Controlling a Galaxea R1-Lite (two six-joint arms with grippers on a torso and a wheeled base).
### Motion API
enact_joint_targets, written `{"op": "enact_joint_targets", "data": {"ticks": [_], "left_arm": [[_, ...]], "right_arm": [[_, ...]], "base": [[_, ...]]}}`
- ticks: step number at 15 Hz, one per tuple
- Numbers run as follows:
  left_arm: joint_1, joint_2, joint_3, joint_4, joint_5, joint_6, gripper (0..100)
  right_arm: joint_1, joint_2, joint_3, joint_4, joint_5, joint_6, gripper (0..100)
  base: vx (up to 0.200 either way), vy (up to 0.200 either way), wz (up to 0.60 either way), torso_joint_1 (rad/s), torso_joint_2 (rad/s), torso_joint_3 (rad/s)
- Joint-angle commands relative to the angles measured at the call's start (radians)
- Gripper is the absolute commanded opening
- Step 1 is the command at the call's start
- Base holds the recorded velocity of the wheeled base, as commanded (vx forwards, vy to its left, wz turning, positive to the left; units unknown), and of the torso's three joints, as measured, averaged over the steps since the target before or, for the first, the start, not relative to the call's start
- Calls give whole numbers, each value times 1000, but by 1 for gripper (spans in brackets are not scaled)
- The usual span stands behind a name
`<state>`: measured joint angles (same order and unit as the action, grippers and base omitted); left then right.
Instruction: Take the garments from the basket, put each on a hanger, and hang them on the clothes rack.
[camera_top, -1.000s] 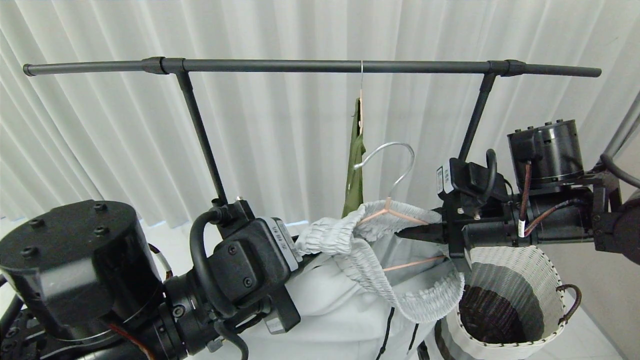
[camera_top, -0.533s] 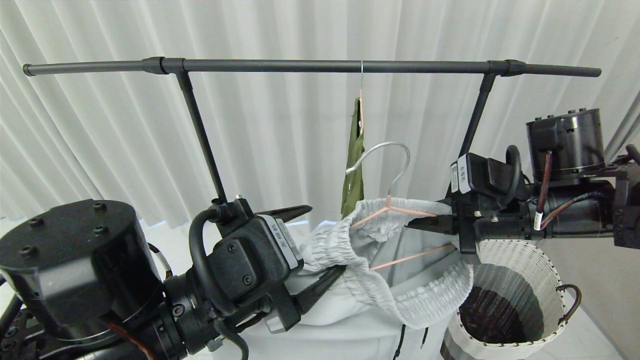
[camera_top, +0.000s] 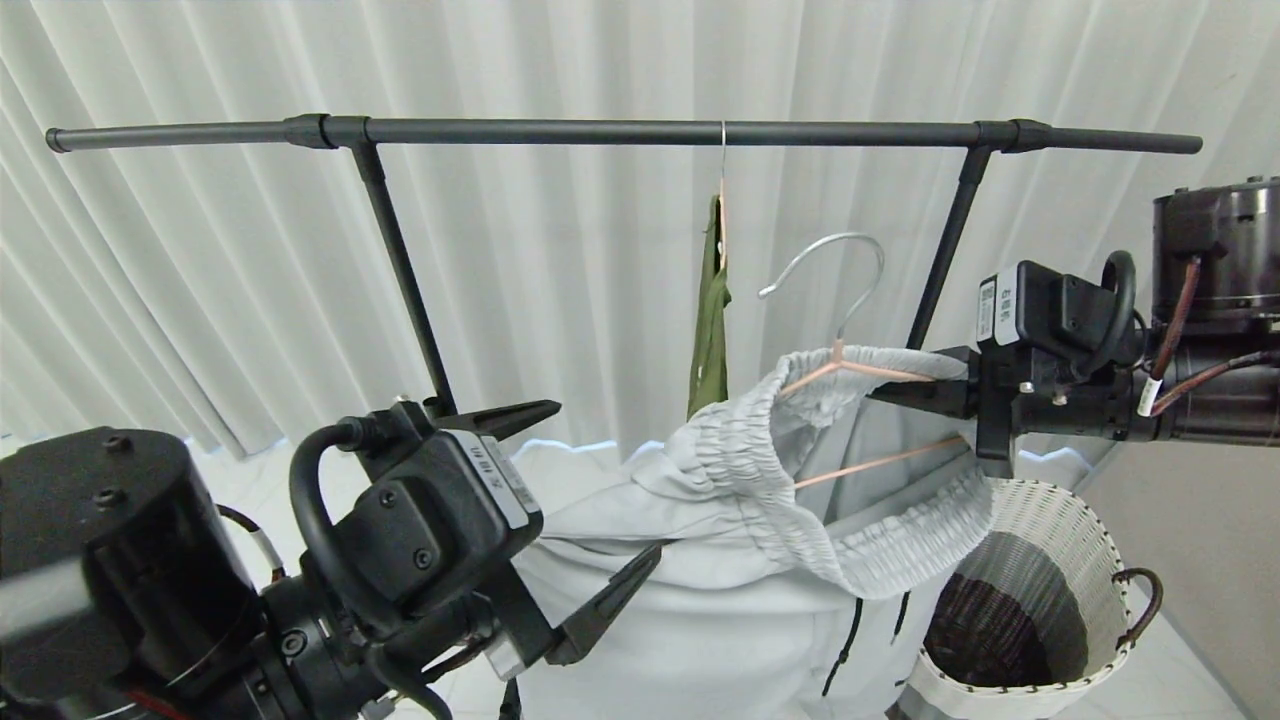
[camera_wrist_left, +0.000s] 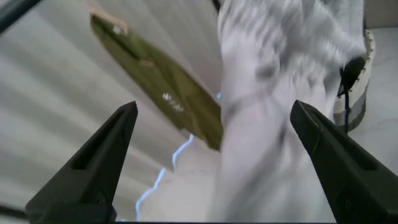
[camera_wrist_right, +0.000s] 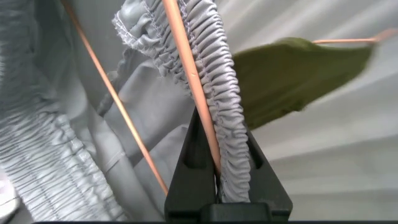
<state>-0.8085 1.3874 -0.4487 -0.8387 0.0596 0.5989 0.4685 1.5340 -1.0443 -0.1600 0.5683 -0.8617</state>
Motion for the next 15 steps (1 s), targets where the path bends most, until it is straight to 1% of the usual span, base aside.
{"op": "enact_joint_targets", "data": {"ticks": [1, 3, 5, 6, 8, 10, 11, 13, 14, 15], "left_arm": [[15, -51, 48, 0, 40, -30, 100], [58, -87, 171, 0, 98, -70, 100], [130, -90, 269, 0, 98, -76, 100], [158, -80, 283, 1, 98, -77, 100], [193, -21, 275, 0, 97, -100, 100], [195, 35, 234, 0, 83, -151, 100], [195, 61, 214, 0, 82, -165, 100], [192, 78, 193, 0, 75, -169, 100], [192, 78, 191, 0, 55, -169, 0], [192, 78, 194, 0, 39, -169, 0]], "right_arm": [[-18, -22, -3, -4, -4, 3, 0], [-25, -35, -5, -4, -8, 6, 0], [-25, -54, -3, -4, -8, 30, 0], [-24, -61, -2, -4, -7, 33, 0], [-18, -69, -3, -4, -7, 35, 0], [-2, -77, -2, -3, -7, 39, 0], [7, -81, 0, -3, -7, 53, 0], [24, -87, -2, -3, -7, 72, 0], [24, -87, -2, -4, -7, 72, 0], [24, -87, 0, -4, -7, 72, 0]], "base": [[0, 0, 0, 0, 0, 0], [0, 0, 0, 0, 0, 0], [0, 0, 0, 0, 0, 0], [0, 0, 0, 0, 0, 0], [0, 0, 0, 0, 0, 0], [0, 0, 0, 0, 0, 0], [0, 0, 0, 0, 0, 0], [0, 0, 0, 0, 0, 0], [0, 0, 0, 0, 0, 0], [0, 0, 0, 0, 0, 0]]}}
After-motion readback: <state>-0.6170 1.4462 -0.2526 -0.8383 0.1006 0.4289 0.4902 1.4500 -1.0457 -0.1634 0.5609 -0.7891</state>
